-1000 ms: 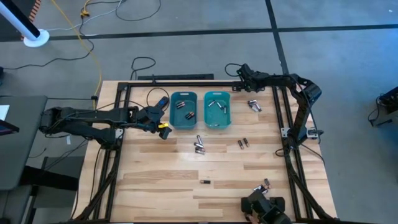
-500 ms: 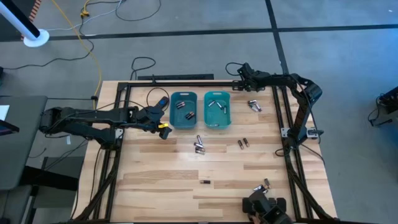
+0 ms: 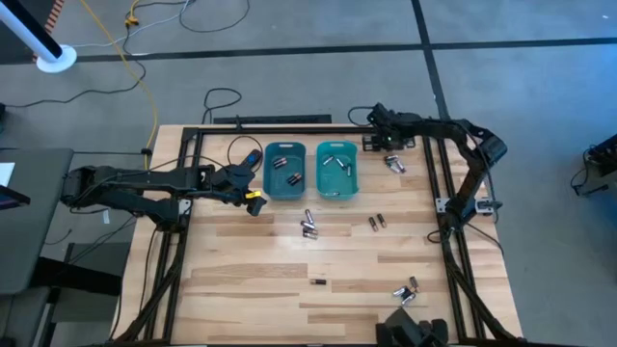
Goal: Sort batteries
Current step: Put the black battery into the blue bin
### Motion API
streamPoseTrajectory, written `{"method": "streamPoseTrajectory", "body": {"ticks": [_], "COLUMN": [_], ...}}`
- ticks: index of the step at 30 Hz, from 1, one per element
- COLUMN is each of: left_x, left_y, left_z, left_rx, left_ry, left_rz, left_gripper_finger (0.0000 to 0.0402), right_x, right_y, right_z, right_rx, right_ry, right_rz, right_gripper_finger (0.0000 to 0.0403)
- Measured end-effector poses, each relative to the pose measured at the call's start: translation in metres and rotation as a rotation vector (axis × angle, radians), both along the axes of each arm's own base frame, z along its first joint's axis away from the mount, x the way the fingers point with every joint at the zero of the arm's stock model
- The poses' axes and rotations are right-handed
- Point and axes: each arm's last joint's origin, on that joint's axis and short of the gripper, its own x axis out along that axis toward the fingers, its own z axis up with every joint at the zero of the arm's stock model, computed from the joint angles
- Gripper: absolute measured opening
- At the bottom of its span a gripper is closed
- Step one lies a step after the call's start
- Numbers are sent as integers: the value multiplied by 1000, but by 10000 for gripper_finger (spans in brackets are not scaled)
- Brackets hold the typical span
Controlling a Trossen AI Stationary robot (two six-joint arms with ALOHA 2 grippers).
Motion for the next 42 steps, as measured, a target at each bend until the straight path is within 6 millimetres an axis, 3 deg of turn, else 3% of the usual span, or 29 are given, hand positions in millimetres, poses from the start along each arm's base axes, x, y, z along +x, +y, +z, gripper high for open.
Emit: {"method": "streamPoseTrajectory", "body": {"ticks": [6,14,21,27,31,34,38,42], "left_x": [0,0,0,0,-2,-3,-7,-11], "left_y": [0,0,0,0,-1,-3,-7,-13], "left_z": [0,0,0,0,-1,-3,-4,2], "left_rx": [4,16,58,159,200,177,144,176], "left_ry": [-1,2,13,41,74,96,113,94], "left_rz": [-4,-16,-59,-168,-222,-218,-201,-197], "left_gripper_finger": [185,185,185,185,185,185,185,185], "right_x": [-3,12,48,100,143,175,212,240], "right_y": [21,63,99,113,115,114,111,108], "right_z": [36,100,148,179,185,179,161,129], "right_rx": [-37,-252,-421,-464,-430,-366,-304,-231], "right_ry": [-13,-235,-539,-522,-454,-426,-340,-221], "right_rz": [34,167,399,613,767,905,1025,1118], "right_gripper_finger": [232,232,232,232,232,232,232,232]}}
